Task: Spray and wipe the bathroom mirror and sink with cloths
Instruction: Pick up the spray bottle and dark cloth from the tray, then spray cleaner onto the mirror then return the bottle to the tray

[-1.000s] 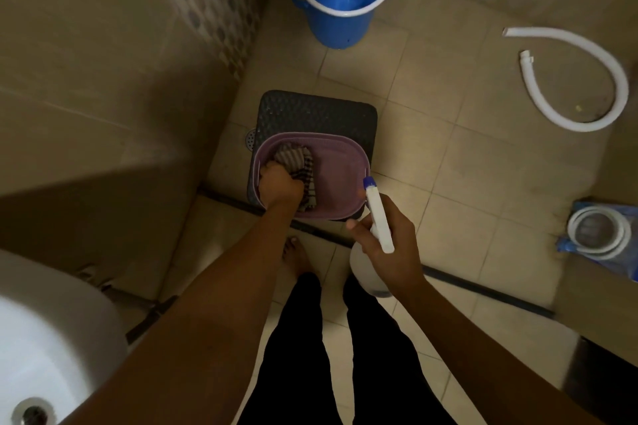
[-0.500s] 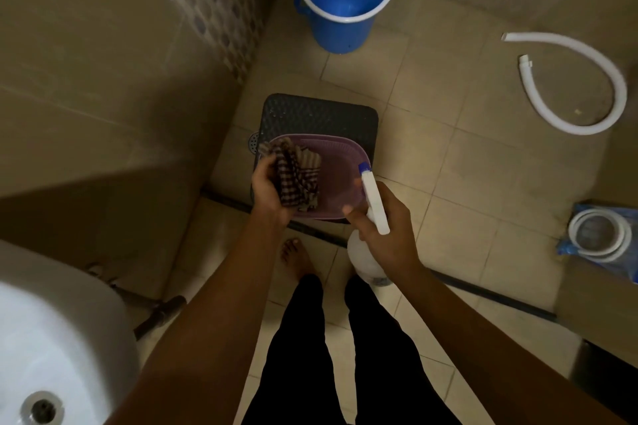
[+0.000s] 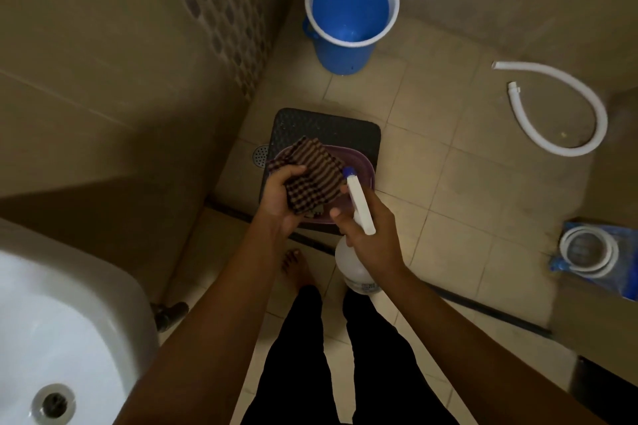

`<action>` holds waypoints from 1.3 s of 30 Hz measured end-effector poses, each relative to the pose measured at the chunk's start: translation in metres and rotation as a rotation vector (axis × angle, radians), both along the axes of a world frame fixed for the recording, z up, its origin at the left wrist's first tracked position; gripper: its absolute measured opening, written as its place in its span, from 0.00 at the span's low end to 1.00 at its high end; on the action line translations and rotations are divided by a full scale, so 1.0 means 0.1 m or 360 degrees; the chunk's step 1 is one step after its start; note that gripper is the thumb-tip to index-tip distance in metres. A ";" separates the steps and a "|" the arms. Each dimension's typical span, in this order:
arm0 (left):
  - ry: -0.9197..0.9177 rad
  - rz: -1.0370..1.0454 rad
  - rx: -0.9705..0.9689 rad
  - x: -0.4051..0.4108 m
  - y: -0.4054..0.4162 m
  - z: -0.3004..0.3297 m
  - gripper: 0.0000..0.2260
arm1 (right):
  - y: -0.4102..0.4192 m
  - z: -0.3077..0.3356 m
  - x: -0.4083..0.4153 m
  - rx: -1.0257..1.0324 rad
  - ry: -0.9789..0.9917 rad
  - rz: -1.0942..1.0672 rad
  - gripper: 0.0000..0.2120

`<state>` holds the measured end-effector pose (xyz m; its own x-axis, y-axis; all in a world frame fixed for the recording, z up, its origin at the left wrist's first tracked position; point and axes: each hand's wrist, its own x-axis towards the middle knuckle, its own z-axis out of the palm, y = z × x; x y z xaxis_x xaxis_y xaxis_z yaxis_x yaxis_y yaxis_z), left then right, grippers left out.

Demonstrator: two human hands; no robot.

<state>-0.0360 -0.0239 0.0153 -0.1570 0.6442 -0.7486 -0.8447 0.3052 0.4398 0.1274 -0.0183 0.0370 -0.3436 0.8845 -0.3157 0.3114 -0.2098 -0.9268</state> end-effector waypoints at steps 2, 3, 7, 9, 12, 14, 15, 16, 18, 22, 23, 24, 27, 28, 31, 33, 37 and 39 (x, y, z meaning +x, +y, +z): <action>0.0060 -0.0092 0.0027 -0.03 -0.02 0.19 0.10 | -0.03 0.13 -0.05 0.0038 0.0065 -0.0009 0.14; 0.0086 -0.0115 0.0024 -0.05 -0.03 0.28 0.09 | -0.04 0.21 -0.08 0.0058 0.0104 -0.0008 0.12; 0.0150 -0.0122 0.0041 -0.11 -0.13 0.70 0.10 | -0.07 0.53 -0.17 0.0099 0.0220 0.0073 0.17; 0.0156 -0.0052 0.0104 -0.14 -0.22 0.92 0.13 | -0.08 0.70 -0.19 0.0137 0.0288 0.0136 0.22; 0.0197 0.0107 0.0254 -0.16 -0.37 1.31 0.14 | -0.10 0.96 -0.20 0.0198 0.0375 0.0235 0.10; 0.0213 0.0226 0.0353 -0.13 -0.51 1.60 0.13 | -0.13 1.11 -0.17 0.0198 0.0419 0.0329 0.09; 0.0221 0.0284 0.0384 -0.10 -0.58 1.74 0.14 | -0.15 1.19 -0.14 0.0177 0.0438 0.0378 0.11; 0.0228 0.0352 0.0409 -0.06 -0.66 1.86 0.14 | -0.16 1.27 -0.10 0.0158 0.0454 0.0435 0.14; 0.0273 0.0474 0.0442 0.04 -0.85 2.07 0.16 | -0.22 1.48 -0.01 0.0186 0.0506 0.0549 0.17; 0.0447 0.0667 0.0494 0.21 -1.23 2.43 0.19 | -0.39 1.83 0.06 0.0282 0.0556 0.0692 0.18; 0.0496 0.0735 0.0530 0.24 -1.35 2.55 0.17 | -0.45 1.93 0.06 0.0312 0.0558 0.0750 0.19; 0.0542 0.0811 0.0549 0.27 -1.48 2.66 0.17 | -0.52 2.02 0.04 0.0341 0.0565 0.0824 0.21; 0.0650 0.1018 0.0569 0.29 -1.93 2.98 0.17 | -0.76 2.28 -0.05 0.0424 0.0617 0.1035 0.19; 0.0690 0.1086 0.0575 0.28 -2.10 3.09 0.17 | -0.86 2.38 -0.10 0.0445 0.0647 0.1106 0.18; 0.0851 0.1237 0.0604 0.23 -2.62 3.43 0.19 | -1.23 2.67 -0.26 0.0442 0.0761 0.1241 0.07; 0.0943 0.1309 0.0632 0.17 -2.94 3.67 0.21 | -1.49 2.84 -0.37 0.0411 0.0844 0.1268 0.09; 0.1133 0.1453 0.0722 0.06 -3.59 4.25 0.19 | -2.03 3.15 -0.66 0.0564 0.0969 0.1377 0.21; 0.1215 0.1489 0.0785 0.02 -3.90 4.55 0.21 | -2.30 3.36 -0.82 0.0689 0.1025 0.1429 0.24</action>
<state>-0.0337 -0.4137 0.4702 -0.9708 0.2395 0.0110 -0.1363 -0.5893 0.7964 0.0454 -0.2485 0.3728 -0.8817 0.2362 0.4084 -0.3623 0.2155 -0.9068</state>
